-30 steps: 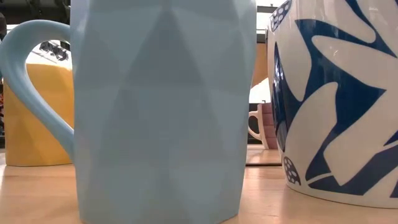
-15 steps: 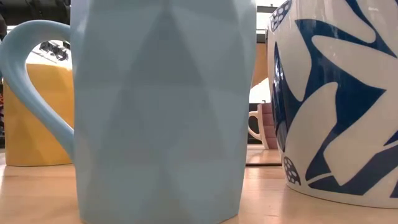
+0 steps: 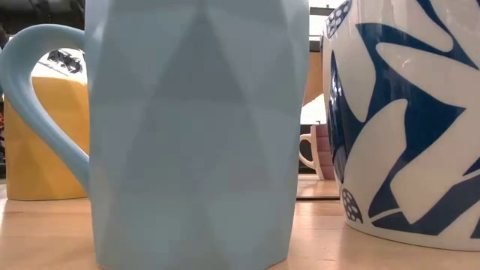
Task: Place coffee mugs
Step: Put the light blue mug on the shelf
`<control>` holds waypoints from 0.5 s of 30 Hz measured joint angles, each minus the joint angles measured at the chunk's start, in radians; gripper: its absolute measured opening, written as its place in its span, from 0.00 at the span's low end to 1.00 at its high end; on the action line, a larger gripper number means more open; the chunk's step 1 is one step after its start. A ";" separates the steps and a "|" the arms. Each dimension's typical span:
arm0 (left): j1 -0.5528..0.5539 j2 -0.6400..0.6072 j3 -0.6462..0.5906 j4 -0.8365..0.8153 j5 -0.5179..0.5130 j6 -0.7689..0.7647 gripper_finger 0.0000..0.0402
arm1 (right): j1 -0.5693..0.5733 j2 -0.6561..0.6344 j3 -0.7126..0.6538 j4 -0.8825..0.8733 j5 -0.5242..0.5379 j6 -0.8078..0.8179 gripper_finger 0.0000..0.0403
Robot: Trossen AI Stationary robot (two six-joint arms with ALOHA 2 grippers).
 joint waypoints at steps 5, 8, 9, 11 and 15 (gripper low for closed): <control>0.000 0.000 0.000 -0.060 -0.071 -0.081 0.03 | 0.000 0.040 0.125 -0.268 0.016 -0.045 0.05; 0.000 0.000 0.000 -0.060 -0.084 -0.084 0.04 | 0.000 0.076 0.186 -0.470 0.011 0.014 0.05; 0.000 0.000 0.000 -0.060 -0.084 -0.084 0.04 | 0.000 0.091 0.203 -0.532 0.002 0.047 0.05; 0.000 0.000 0.000 -0.061 -0.080 -0.084 0.05 | 0.000 0.124 0.233 -0.639 -0.031 0.104 0.05; 0.000 0.014 0.037 -0.125 -0.077 -0.084 0.05 | -0.008 0.208 0.285 -0.790 -0.115 0.177 0.05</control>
